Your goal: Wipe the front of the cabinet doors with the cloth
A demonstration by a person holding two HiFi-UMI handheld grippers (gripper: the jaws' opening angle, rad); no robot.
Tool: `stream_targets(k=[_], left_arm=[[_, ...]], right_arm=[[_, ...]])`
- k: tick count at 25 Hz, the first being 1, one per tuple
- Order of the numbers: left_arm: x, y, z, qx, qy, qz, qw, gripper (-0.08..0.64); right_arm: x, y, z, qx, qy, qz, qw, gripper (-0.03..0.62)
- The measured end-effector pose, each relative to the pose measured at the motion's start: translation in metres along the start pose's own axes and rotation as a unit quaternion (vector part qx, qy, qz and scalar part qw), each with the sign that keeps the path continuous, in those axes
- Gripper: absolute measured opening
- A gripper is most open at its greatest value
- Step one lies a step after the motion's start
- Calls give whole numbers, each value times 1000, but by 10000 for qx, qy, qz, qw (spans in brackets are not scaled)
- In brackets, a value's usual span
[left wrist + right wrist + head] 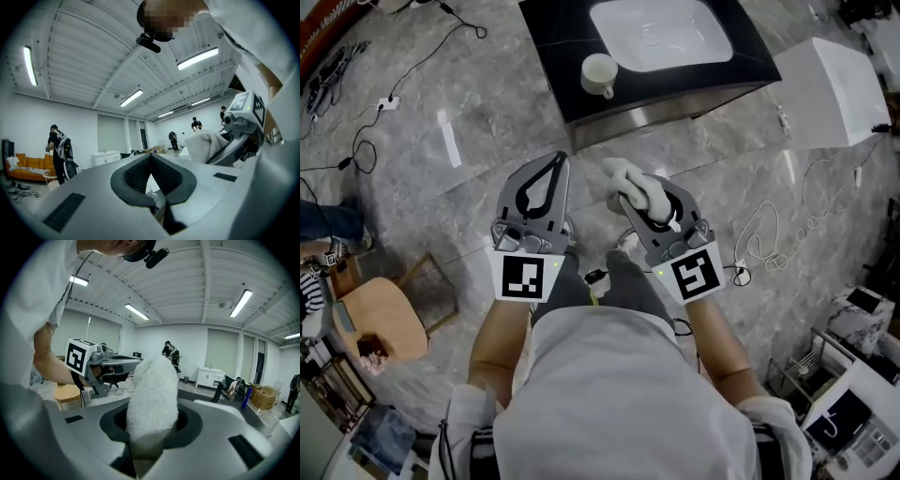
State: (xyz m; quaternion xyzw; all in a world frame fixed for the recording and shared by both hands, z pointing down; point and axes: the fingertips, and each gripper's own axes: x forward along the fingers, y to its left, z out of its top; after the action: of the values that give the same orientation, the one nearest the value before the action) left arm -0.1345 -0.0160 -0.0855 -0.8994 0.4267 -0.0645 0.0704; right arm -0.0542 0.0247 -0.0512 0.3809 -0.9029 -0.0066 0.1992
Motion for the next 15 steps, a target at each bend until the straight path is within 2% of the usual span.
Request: stream_targets(k=[3,7,12,15], left_arm=[[10,-1,-21,-144,58,105,9998,18],[28,-5,-71,-137,208,96,9996,18],[47,4,-152,-115,324,166,9993,18],[59,6,-208,-41,320,291,9991,18]], right_arm=[[13,-8,-18,-19,76,132,9999,135],[45,-16,-57,18,227,201,9995,135],[93,-20,-128,18,495,156,9987,135],[122,-22,-174,-42,412,99,9991,135]])
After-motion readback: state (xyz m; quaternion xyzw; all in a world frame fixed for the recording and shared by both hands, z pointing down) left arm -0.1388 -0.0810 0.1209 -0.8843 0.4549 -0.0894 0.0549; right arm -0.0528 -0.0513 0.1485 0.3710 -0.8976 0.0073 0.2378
